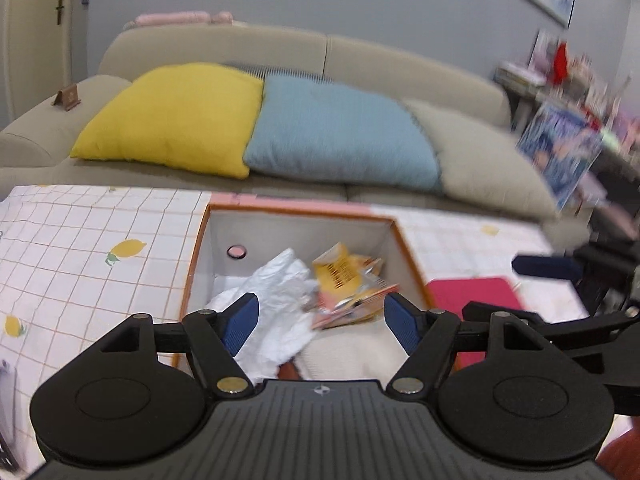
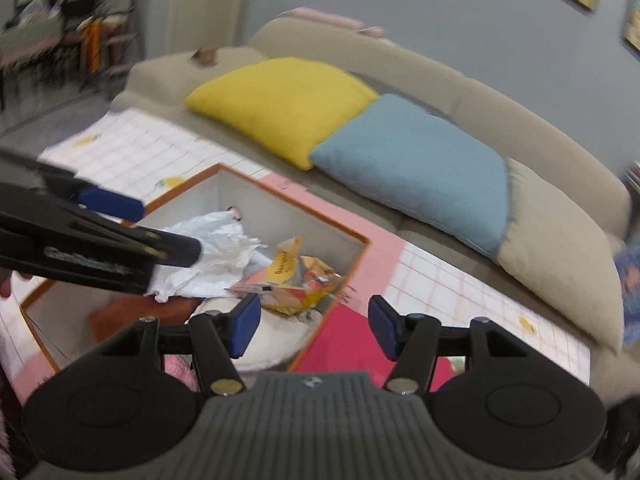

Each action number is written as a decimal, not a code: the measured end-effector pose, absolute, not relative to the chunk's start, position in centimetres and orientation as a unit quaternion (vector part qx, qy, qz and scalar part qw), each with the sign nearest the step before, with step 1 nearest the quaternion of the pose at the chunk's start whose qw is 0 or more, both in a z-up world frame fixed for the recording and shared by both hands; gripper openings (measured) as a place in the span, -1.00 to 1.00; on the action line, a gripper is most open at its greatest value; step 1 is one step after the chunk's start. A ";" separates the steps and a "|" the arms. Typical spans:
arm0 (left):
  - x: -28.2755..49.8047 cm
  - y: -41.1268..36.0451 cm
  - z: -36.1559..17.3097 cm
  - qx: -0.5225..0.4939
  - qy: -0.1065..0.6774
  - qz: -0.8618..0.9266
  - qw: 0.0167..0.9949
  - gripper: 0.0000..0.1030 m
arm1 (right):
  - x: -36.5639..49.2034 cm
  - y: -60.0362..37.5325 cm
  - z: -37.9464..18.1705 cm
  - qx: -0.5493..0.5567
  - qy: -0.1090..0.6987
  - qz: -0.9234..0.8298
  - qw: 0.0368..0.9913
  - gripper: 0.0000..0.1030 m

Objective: Organize soft objects
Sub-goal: 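Move both open tools toward the brown teddy bear and white mesh bag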

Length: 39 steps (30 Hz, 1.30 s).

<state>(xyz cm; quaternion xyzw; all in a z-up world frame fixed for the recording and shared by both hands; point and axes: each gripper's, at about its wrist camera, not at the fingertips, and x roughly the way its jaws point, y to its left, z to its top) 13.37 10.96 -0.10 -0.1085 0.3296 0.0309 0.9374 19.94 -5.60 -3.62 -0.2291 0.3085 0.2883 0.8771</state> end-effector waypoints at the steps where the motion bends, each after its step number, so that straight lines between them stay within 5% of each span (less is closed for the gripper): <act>1: 12.7 10.6 0.2 -0.109 0.319 0.030 0.941 0.63 | 19.6 -6.4 -3.5 -0.217 0.308 0.281 0.883 0.15; 13: 7.0 3.7 0.7 -0.118 0.263 -0.024 0.957 0.63 | 13.9 -16.7 -4.3 -0.096 0.332 0.150 0.926 0.23; 27: 7.5 -3.7 -2.3 -0.108 0.332 -0.111 0.931 0.59 | 11.1 -23.8 -7.3 -0.072 0.390 0.074 0.915 0.23; 39: 11.1 -7.0 -2.0 -0.079 0.343 -0.136 0.926 0.59 | 14.4 -26.5 -8.7 -0.086 0.357 0.031 0.930 0.23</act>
